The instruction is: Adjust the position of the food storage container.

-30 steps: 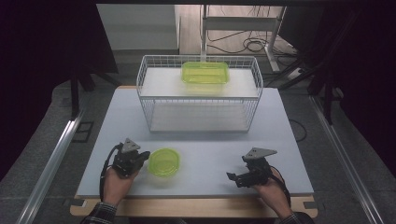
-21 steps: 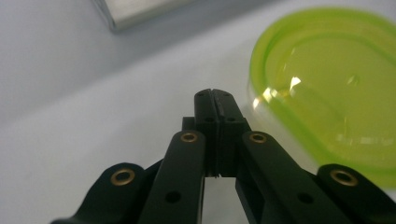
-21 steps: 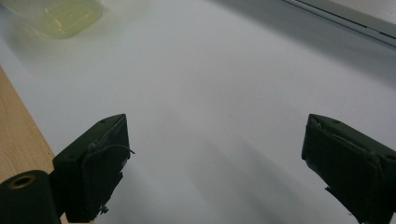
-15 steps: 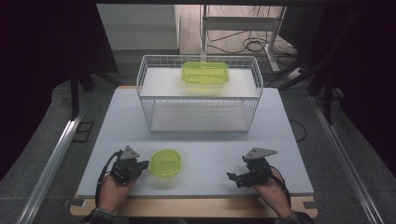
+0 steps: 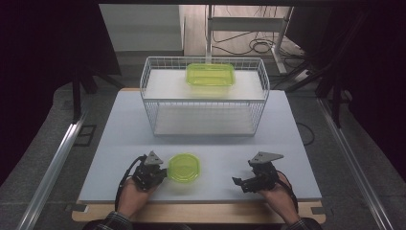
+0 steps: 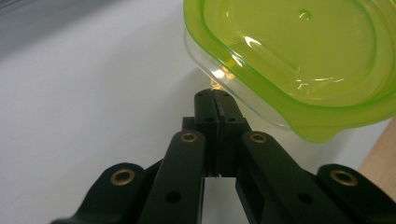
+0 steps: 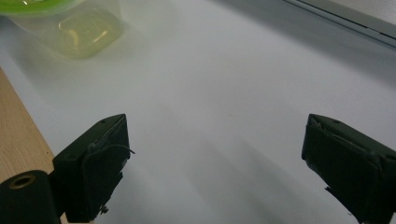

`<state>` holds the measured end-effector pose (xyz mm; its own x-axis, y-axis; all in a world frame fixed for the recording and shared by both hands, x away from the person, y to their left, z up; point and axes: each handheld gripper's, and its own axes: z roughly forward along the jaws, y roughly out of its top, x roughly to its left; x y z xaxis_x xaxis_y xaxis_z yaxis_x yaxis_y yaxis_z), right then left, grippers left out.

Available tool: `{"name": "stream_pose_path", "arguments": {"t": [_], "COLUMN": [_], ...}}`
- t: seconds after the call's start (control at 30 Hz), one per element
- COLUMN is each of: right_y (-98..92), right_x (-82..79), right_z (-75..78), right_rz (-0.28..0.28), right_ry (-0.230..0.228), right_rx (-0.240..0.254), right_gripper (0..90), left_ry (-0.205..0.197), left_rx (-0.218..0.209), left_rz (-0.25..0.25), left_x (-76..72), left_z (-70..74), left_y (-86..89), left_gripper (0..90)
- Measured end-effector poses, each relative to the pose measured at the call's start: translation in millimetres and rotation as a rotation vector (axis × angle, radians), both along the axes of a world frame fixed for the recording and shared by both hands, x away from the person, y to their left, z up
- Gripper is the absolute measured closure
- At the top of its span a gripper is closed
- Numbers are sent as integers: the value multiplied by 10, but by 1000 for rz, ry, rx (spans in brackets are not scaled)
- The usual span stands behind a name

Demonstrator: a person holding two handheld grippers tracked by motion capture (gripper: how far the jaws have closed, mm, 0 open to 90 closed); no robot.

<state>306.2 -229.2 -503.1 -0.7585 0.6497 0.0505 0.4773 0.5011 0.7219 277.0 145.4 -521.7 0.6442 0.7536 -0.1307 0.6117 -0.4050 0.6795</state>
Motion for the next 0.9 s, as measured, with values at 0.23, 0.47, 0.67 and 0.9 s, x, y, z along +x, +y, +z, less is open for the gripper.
{"name": "stream_pose_path", "arguments": {"t": [0.23,0.47,0.67,0.9], "right_y": [-6,-2,-2,-27], "right_x": [3,0,2,5], "right_z": [-2,-6,-10,3], "right_rz": [1,4,7,5], "right_ry": [-1,1,0,-1], "right_rx": [1,0,0,21], "right_gripper": [80,80,80,76], "left_ry": [1,3,-1,-84], "left_rx": [-11,-23,-20,-19], "left_rz": [-55,-93,-120,-75], "left_x": [24,25,14,-70], "left_z": [-7,-20,-36,29], "left_y": [-234,-421,-539,-376], "left_gripper": [900,900,900,692]}}
